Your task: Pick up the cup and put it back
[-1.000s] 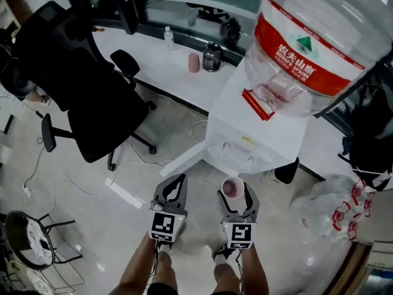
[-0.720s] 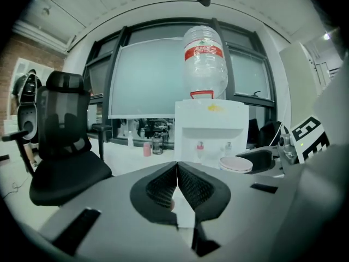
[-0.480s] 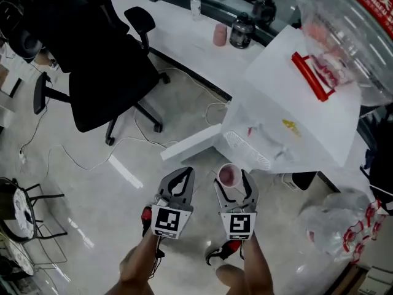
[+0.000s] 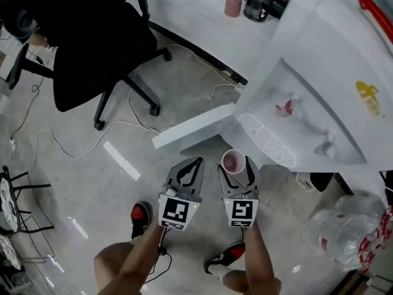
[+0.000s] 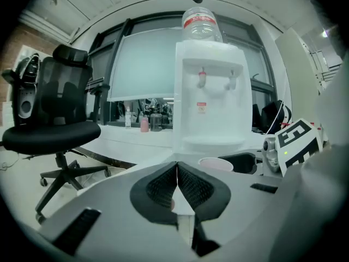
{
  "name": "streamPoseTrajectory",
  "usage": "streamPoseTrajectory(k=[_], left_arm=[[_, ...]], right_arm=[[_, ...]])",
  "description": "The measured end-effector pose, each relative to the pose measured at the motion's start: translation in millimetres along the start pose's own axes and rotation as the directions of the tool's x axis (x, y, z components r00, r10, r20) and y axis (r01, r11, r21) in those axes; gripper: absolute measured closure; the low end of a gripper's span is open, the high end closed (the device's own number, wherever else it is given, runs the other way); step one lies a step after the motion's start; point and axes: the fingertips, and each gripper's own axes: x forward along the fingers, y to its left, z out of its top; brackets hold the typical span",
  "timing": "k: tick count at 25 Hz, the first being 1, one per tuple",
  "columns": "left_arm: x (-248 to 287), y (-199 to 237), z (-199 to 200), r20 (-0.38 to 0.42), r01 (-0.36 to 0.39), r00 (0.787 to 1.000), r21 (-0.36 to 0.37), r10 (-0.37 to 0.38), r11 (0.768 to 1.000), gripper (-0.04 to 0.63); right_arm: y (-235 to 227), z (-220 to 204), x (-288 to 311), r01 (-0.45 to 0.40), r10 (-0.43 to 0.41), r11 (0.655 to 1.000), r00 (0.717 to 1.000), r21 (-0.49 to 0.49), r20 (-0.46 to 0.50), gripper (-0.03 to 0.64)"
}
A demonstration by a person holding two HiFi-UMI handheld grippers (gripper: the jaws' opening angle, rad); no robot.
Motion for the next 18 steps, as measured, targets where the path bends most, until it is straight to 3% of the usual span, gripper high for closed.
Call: streamPoseTrajectory(k=[10, 18], left_arm=[[68.8, 8.8, -80.2, 0.025, -0.015, 1.0, 0.008, 0.014, 1.0, 0.572], [107.2, 12.3, -120.1, 0.042, -0.032, 0.999, 0.02, 0.031, 0.999, 0.572]], right_arm=[[-28.8, -90.3, 65.3, 0.024, -0.023, 1.0, 1.0, -0.013, 0.009, 0.261], [-66.6, -140.1, 114.5, 0.072, -0.072, 0.997, 0.997, -0.019, 0.019, 0.26]])
